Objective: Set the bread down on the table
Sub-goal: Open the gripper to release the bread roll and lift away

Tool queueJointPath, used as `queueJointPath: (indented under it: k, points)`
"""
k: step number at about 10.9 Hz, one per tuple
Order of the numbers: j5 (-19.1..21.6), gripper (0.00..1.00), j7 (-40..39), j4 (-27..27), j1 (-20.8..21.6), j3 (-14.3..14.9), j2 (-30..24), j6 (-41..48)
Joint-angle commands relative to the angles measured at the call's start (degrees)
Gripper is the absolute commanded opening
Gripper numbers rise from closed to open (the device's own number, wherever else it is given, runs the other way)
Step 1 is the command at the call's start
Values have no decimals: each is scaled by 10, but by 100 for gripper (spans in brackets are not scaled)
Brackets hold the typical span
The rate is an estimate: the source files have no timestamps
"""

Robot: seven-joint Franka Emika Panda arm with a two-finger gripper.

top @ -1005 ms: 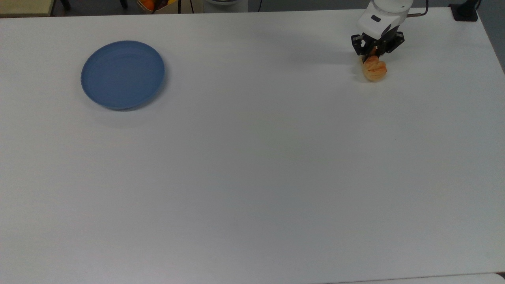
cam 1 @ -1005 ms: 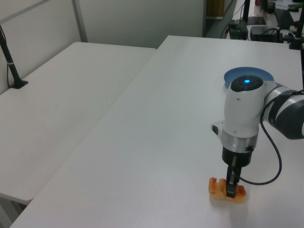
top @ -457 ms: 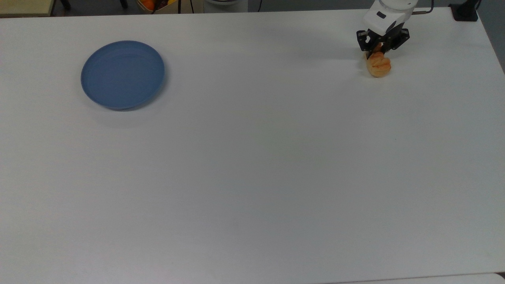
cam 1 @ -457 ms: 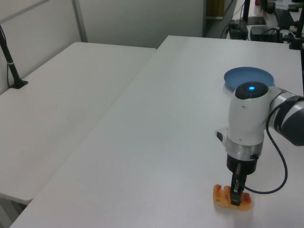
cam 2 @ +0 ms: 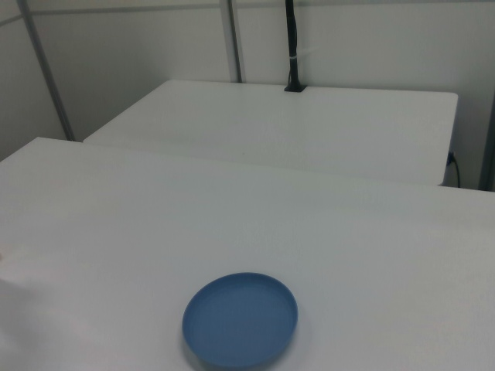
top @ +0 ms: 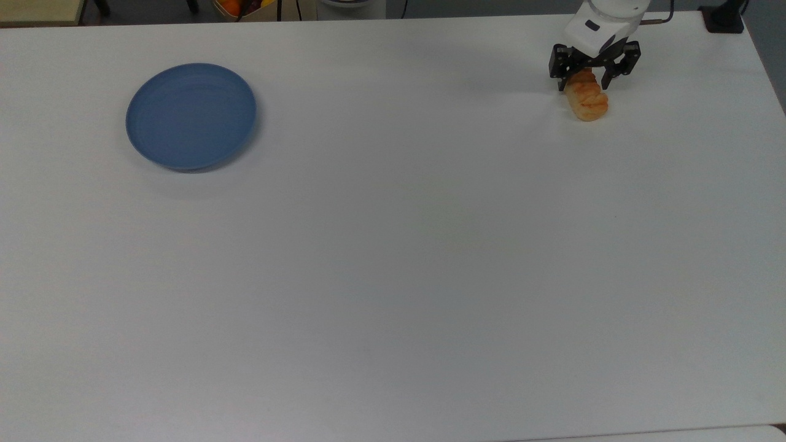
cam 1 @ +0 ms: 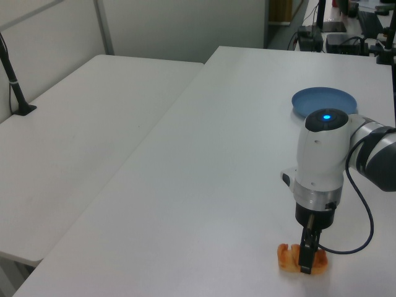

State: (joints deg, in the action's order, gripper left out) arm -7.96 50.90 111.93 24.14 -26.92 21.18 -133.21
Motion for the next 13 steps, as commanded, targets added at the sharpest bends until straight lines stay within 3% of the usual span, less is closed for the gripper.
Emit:
queueJointPath:
  k: [1, 6, 9, 10, 13]
  points:
    - [-10, 100, 13, -15, 6, 5, -1, 24]
    - [-9, 100, -69, -82, -1, 6, -36, 142]
    - [-5, 100, -176, -121, -39, 17, -75, 230]
    - [-3, 100, -209, -135, -51, 27, -88, 259]
    - [1, 100, -307, -139, -55, 107, -137, 292]
